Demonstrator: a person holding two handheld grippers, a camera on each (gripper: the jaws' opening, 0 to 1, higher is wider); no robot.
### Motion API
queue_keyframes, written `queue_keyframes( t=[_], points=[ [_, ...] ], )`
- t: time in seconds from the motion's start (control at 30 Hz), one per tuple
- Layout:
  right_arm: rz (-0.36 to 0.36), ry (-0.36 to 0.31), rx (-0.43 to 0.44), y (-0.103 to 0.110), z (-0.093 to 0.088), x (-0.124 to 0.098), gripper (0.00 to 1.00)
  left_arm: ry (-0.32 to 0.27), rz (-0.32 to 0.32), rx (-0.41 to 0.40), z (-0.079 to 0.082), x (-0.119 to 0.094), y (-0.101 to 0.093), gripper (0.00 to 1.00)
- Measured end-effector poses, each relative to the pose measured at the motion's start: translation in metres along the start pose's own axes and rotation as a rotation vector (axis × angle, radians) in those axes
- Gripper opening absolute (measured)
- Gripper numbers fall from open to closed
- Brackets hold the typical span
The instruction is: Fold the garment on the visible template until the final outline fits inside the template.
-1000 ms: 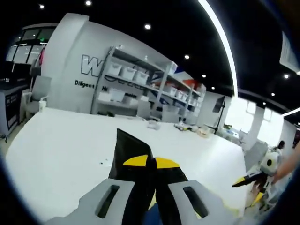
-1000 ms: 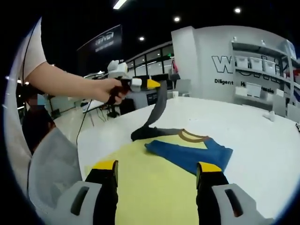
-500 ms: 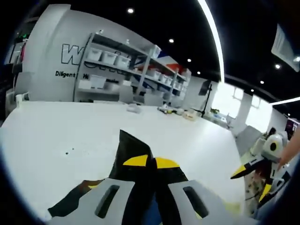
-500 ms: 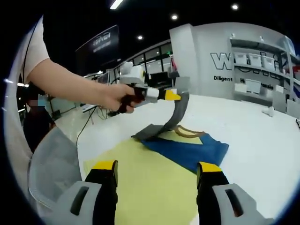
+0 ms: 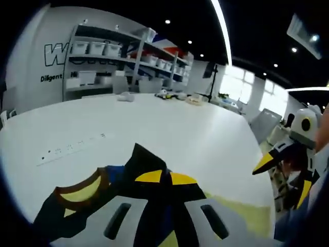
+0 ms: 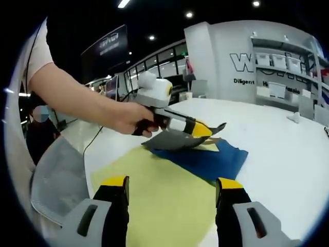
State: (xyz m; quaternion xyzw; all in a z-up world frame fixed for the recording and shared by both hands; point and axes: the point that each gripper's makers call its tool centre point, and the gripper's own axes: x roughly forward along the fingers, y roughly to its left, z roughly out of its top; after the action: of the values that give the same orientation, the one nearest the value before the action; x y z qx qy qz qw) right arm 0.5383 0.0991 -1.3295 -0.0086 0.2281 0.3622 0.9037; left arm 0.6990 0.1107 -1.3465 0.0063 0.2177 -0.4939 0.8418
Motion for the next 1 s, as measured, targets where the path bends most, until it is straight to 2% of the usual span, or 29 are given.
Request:
queue_keyframes(
  t=[0.07,0.17,0.3,0.4,0.5,0.73,0.87,0.97,1.0],
  points=[
    [0.003,0.004,0.002,0.000,-0.001,0.000,0.65,0.024,0.023,0.016,-0.006,0.005,0.002,0.02],
    [0.008,0.008,0.005,0.001,-0.003,0.001,0.65,0.042,0.040,-0.005,-0.015,0.012,0.004,0.03],
    [0.008,0.011,0.007,0.000,-0.003,0.002,0.65,0.084,0.036,-0.062,-0.031,0.020,-0.001,0.03],
    [0.006,0.015,0.008,-0.003,-0.004,0.001,0.65,0.053,0.005,-0.074,-0.028,0.021,-0.014,0.12],
    [0.007,0.021,0.007,-0.005,-0.006,0.004,0.65,0.049,-0.016,-0.081,-0.028,0.018,-0.024,0.16],
    [0.033,0.042,-0.020,0.004,-0.014,0.014,0.64,0.036,-0.075,-0.073,-0.030,-0.012,-0.046,0.15],
    [0.059,0.063,-0.067,0.012,-0.019,0.019,0.64,0.051,-0.101,-0.042,-0.042,-0.042,-0.054,0.16],
    [0.089,0.089,-0.139,0.017,-0.028,0.021,0.61,0.076,-0.097,-0.002,-0.054,-0.069,-0.053,0.16],
    [0.095,0.093,-0.140,0.020,-0.030,0.021,0.62,0.080,-0.098,0.004,-0.059,-0.080,-0.052,0.16]
  ],
)
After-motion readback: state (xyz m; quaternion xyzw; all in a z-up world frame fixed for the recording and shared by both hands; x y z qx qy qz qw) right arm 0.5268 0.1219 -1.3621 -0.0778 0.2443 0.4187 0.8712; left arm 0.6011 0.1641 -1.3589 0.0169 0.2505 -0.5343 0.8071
